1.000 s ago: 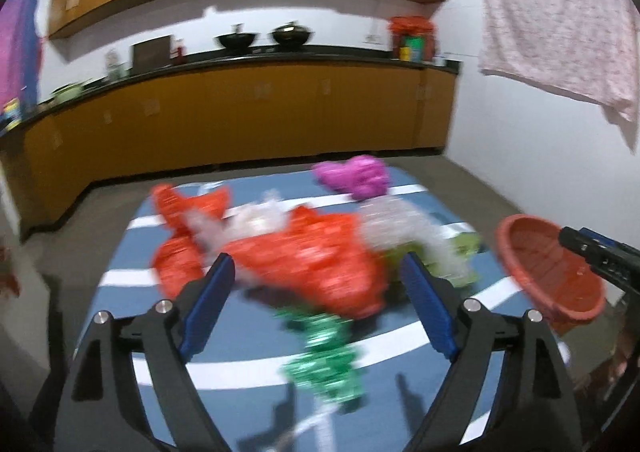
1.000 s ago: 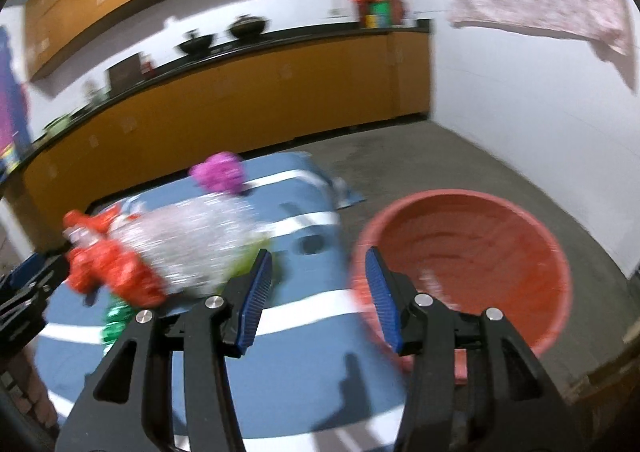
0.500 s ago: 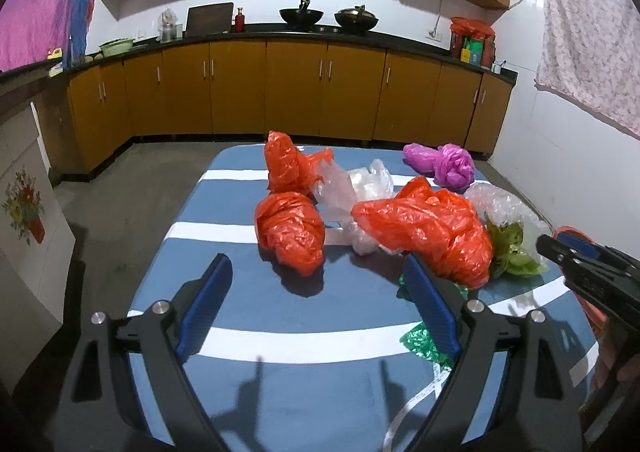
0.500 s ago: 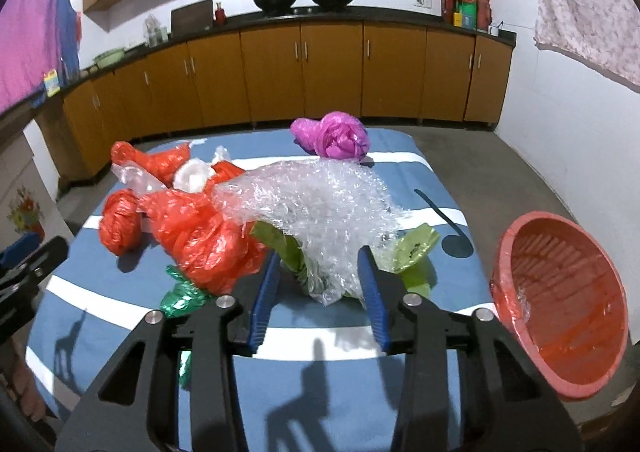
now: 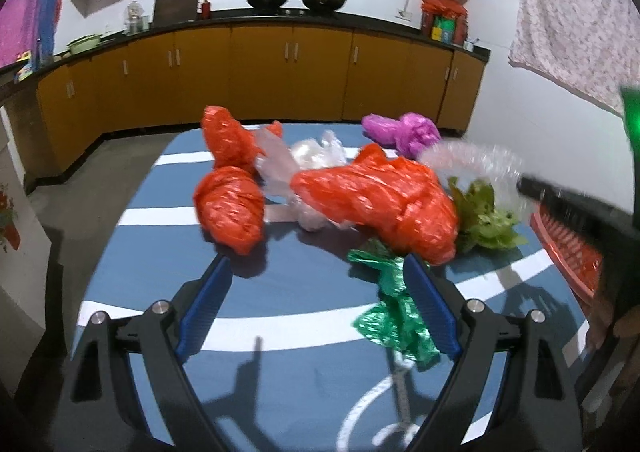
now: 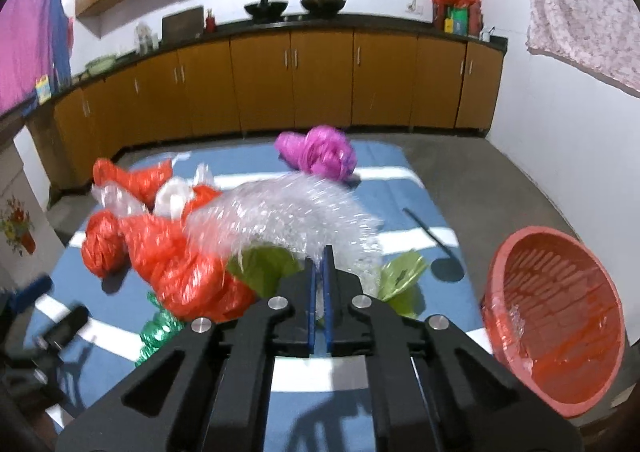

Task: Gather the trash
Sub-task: 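Grasp the green plastic bag with the left gripper, then carry the green bag and bubble wrap to the basket and release both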

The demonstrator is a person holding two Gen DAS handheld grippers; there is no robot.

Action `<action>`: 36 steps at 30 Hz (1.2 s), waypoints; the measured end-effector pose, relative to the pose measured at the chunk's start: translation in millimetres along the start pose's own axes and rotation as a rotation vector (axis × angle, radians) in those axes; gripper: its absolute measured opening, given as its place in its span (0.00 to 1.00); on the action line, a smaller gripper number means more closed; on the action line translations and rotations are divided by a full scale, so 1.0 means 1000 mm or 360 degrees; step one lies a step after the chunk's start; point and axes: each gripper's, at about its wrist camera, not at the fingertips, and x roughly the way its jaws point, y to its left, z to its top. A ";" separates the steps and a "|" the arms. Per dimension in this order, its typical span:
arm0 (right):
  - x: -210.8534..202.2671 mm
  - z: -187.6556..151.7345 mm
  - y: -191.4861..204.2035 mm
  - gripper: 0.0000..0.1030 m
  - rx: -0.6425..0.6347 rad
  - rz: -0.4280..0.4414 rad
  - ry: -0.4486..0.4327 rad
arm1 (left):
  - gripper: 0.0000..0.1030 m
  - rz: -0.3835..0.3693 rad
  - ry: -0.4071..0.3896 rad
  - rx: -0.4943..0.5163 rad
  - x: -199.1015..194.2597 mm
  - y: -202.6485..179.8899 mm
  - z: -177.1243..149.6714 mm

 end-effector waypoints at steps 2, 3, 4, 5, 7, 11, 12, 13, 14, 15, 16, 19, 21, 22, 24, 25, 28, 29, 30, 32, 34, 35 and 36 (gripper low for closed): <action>-0.009 0.006 -0.007 0.03 0.0034 -0.0007 -0.0052 | 0.83 -0.0028 0.0023 0.0012 0.003 -0.006 -0.002; -0.012 0.008 -0.010 0.03 0.0044 -0.0012 -0.0068 | 0.83 -0.0034 0.0030 0.0015 0.004 -0.008 -0.003; -0.018 0.011 -0.014 0.03 0.0063 -0.0020 -0.0095 | 0.83 -0.0046 0.0042 0.0018 0.007 -0.011 -0.004; -0.023 0.013 -0.018 0.03 0.0080 -0.0028 -0.0117 | 0.83 -0.0060 0.0057 0.0017 0.009 -0.014 -0.005; -0.032 0.015 -0.026 0.03 0.0105 -0.0050 -0.0154 | 0.83 -0.0089 0.0084 0.0011 0.013 -0.019 -0.007; -0.042 0.015 -0.043 0.03 0.0160 -0.0090 -0.0180 | 0.83 -0.0113 0.0155 0.0027 0.027 -0.033 -0.010; -0.043 0.014 -0.046 0.03 0.0170 -0.0098 -0.0181 | 0.83 -0.0112 0.0171 0.0034 0.031 -0.035 -0.011; -0.044 0.013 -0.052 0.03 0.0184 -0.0112 -0.0181 | 0.83 -0.0105 0.0192 0.0042 0.035 -0.038 -0.011; -0.046 0.011 -0.056 0.03 0.0194 -0.0125 -0.0180 | 0.83 -0.0095 0.0210 0.0048 0.039 -0.040 -0.013; -0.047 0.008 -0.060 0.03 0.0201 -0.0134 -0.0179 | 0.81 -0.0082 0.0239 0.0050 0.046 -0.043 -0.013; -0.048 0.006 -0.064 0.03 0.0211 -0.0148 -0.0176 | 0.77 -0.0078 0.0261 0.0049 0.050 -0.044 -0.014; -0.049 0.001 -0.075 0.03 0.0243 -0.0177 -0.0161 | 0.69 -0.0063 0.0330 0.0034 0.064 -0.046 -0.015; -0.051 -0.003 -0.078 0.03 0.0258 -0.0193 -0.0154 | 0.61 -0.0060 0.0362 0.0024 0.069 -0.046 -0.015; -0.052 -0.004 -0.080 0.03 0.0266 -0.0200 -0.0150 | 0.54 -0.0063 0.0381 0.0015 0.072 -0.046 -0.014; -0.054 -0.007 -0.084 0.03 0.0277 -0.0210 -0.0148 | 0.41 -0.0078 0.0406 -0.0003 0.076 -0.045 -0.014; -0.055 -0.009 -0.086 0.03 0.0285 -0.0215 -0.0149 | 0.33 -0.0085 0.0414 -0.0008 0.076 -0.044 -0.014; -0.058 -0.010 -0.089 0.03 0.0303 -0.0223 -0.0153 | 0.30 -0.0096 0.0397 -0.0011 0.070 -0.041 -0.013; -0.060 -0.011 -0.091 0.03 0.0310 -0.0225 -0.0156 | 0.29 -0.0099 0.0385 -0.0007 0.066 -0.040 -0.013; -0.061 -0.011 -0.092 0.03 0.0314 -0.0228 -0.0159 | 0.26 -0.0104 0.0376 -0.0003 0.063 -0.039 -0.013; -0.065 -0.013 -0.095 0.03 0.0325 -0.0235 -0.0167 | 0.26 -0.0121 0.0352 0.0005 0.052 -0.038 -0.011; -0.069 -0.014 -0.099 0.03 0.0338 -0.0241 -0.0173 | 0.25 -0.0134 0.0314 0.0024 0.040 -0.038 -0.008; -0.071 -0.015 -0.100 0.03 0.0345 -0.0246 -0.0178 | 0.25 -0.0143 0.0292 0.0034 0.034 -0.039 -0.007; -0.073 -0.015 -0.103 0.03 0.0353 -0.0250 -0.0183 | 0.24 -0.0158 0.0267 0.0043 0.027 -0.040 -0.004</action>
